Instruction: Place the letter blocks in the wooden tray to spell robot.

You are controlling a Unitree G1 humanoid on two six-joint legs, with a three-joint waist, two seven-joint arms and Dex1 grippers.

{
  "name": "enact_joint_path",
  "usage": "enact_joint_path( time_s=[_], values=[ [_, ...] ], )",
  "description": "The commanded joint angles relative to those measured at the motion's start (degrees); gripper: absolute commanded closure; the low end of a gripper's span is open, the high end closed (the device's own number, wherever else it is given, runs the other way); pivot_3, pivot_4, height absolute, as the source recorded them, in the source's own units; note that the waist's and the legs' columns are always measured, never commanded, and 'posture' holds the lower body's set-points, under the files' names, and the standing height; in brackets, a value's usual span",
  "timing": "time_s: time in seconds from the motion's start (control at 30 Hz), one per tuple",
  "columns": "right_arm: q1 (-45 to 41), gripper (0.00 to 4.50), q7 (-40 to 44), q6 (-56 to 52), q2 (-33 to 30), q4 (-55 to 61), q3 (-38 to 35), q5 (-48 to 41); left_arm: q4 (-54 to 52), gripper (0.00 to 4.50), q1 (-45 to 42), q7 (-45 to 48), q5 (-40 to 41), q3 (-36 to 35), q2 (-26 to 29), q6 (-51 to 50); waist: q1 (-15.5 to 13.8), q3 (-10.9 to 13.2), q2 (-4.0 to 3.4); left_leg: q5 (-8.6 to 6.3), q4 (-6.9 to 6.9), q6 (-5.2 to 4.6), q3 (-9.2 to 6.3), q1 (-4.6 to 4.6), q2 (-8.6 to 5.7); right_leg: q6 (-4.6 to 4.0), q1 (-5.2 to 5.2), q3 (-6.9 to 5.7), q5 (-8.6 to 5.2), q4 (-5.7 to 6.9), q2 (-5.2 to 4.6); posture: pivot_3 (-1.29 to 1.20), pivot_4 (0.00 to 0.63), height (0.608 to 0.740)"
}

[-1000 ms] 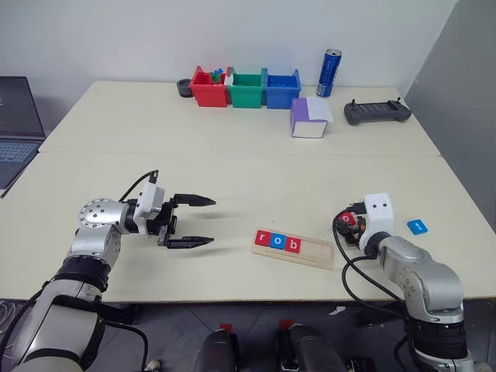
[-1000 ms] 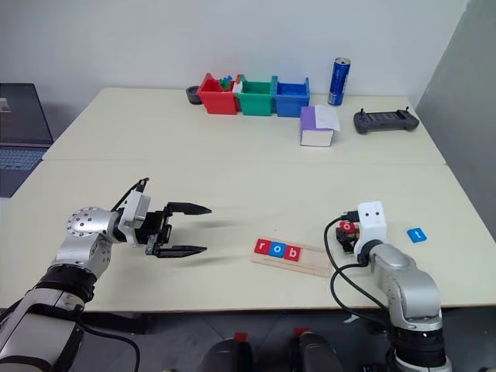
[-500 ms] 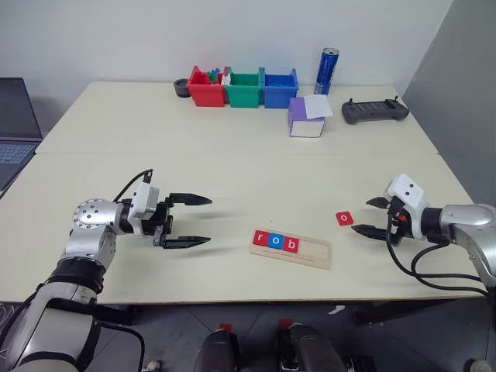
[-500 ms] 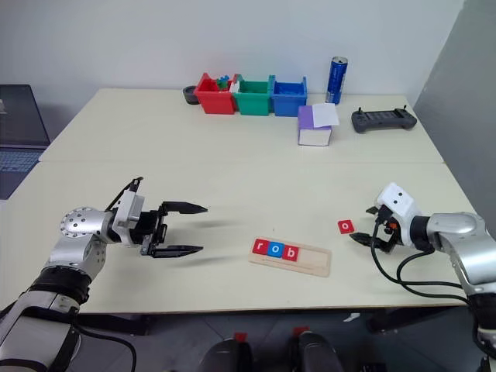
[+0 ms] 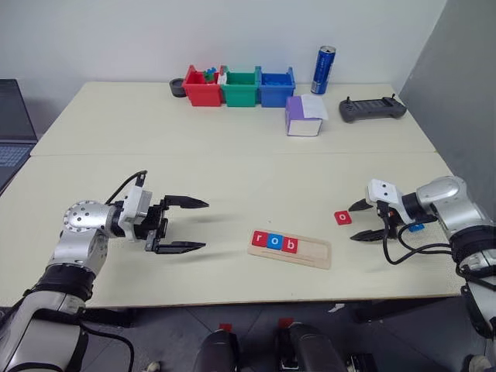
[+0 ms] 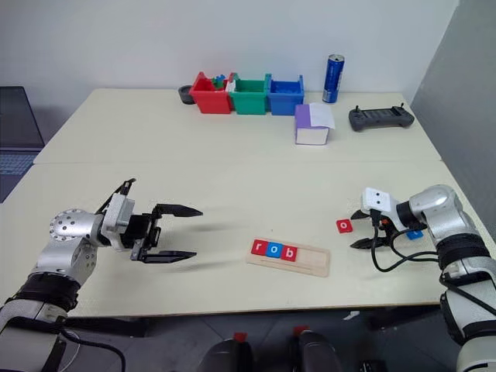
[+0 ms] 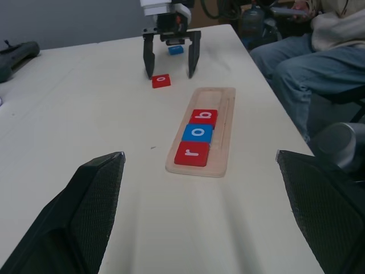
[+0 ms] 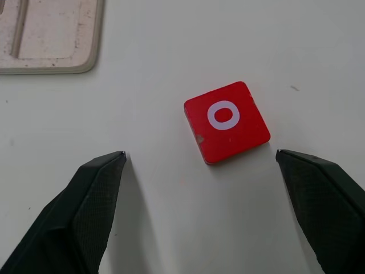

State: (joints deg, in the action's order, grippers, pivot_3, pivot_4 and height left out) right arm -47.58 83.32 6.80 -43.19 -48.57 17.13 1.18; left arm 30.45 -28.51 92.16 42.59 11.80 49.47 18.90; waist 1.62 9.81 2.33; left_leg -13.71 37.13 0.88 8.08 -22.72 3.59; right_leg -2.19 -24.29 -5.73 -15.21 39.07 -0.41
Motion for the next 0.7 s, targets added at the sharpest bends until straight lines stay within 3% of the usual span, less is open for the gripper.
enact_joint_path(
  time_s=[0.03, 0.2, 0.43, 0.53, 0.7],
  values=[
    [-2.8, 0.94, -0.3, 3.1, 1.2, -4.2, -0.3, 1.9, -2.2, 0.00, 0.9, 0.3, 2.0, -1.2, 2.2, -1.2, 0.1, 0.0, -0.01, 0.00, -0.01, 0.00, 0.01, 0.03, 0.01, 0.00, 0.00, 0.01, 0.00, 0.01, 0.00, 0.00, 0.150, 0.740],
    [-3.8, 2.71, 0.4, 4.6, 2.9, -6.4, -0.4, 3.2, -2.0, 0.00, 1.8, 0.3, 1.4, -1.1, 3.1, -0.6, 0.0, 0.0, -0.01, 0.01, -0.01, 0.01, -0.01, 0.08, 0.02, -0.03, 0.04, -0.01, -0.01, 0.06, 0.01, 0.00, 0.150, 0.740],
    [-4.6, 2.71, 0.9, 7.2, 2.2, -7.2, 0.0, 5.2, -2.2, 0.00, 2.3, 0.3, 0.9, -1.5, 2.9, -0.3, 0.0, 0.0, -0.02, 0.01, 0.00, 0.01, 0.02, 0.09, 0.02, -0.07, 0.05, 0.03, 0.01, 0.06, 0.00, 0.00, 0.150, 0.740],
    [-5.4, 2.14, 6.1, 4.7, 0.4, -6.9, 0.2, 5.4, -2.2, 0.00, 2.5, 0.3, 0.8, -1.7, 3.0, -0.2, 0.0, 0.0, -0.02, 0.01, 0.00, 0.01, 0.03, 0.09, 0.01, -0.08, 0.05, 0.03, 0.01, 0.06, 0.00, 0.00, 0.150, 0.740],
    [-6.3, 0.43, 3.8, 7.8, 1.3, -6.4, -2.9, 3.0, -2.2, 0.00, 2.6, 0.3, 0.6, -2.2, 2.9, -0.1, -0.1, 0.0, -0.03, 0.01, 0.00, 0.01, 0.04, 0.08, 0.00, -0.11, 0.05, 0.03, 0.01, 0.04, -0.02, 0.00, 0.150, 0.740]
  ],
)
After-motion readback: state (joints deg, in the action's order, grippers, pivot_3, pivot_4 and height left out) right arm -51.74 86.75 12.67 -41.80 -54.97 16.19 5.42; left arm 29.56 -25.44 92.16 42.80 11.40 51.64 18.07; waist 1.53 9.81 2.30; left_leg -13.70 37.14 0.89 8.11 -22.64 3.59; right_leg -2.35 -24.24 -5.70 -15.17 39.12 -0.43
